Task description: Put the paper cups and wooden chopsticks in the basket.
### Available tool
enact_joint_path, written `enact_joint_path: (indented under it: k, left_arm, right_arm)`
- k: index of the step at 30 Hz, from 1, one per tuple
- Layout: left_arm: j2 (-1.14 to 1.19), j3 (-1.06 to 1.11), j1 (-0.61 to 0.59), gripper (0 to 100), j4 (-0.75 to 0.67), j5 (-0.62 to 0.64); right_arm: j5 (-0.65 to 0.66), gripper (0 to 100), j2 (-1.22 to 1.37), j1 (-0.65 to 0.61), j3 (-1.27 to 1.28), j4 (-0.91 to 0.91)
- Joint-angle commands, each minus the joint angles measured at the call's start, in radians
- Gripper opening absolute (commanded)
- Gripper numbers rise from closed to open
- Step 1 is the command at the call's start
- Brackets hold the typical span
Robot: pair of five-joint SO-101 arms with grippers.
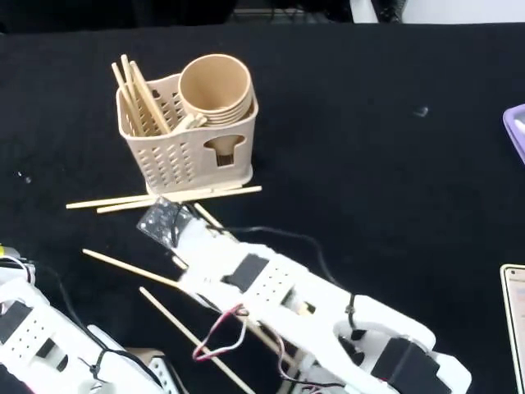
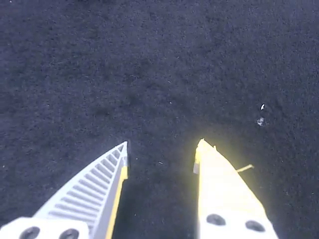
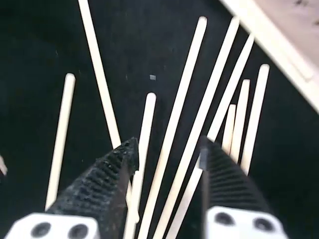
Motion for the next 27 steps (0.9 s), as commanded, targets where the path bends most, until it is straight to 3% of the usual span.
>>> enact_joint_path:
  k: [1, 6, 18, 27]
  left_arm:
    - [-0.009, -0.058, 0.001, 22, -0.015, 0.009]
    - [-0.009, -0.058, 0.002, 22, -0.017, 0.009]
    - [-0.009, -0.058, 0.002, 22, -0.018, 0.009]
    - [-0.009, -0.058, 0.002, 22, -0.018, 0.009]
  right_arm:
    - [0.008, 25.6, -0.053, -0.018, 0.013, 0.052]
    - [0.092, 25.8, -0.053, -0.057, 0.035, 0.196]
    - [0.092, 25.6, -0.053, -0.238, 0.041, 0.183]
    - [-0.081, 25.4, -0.044, -0.330, 0.039, 0.084]
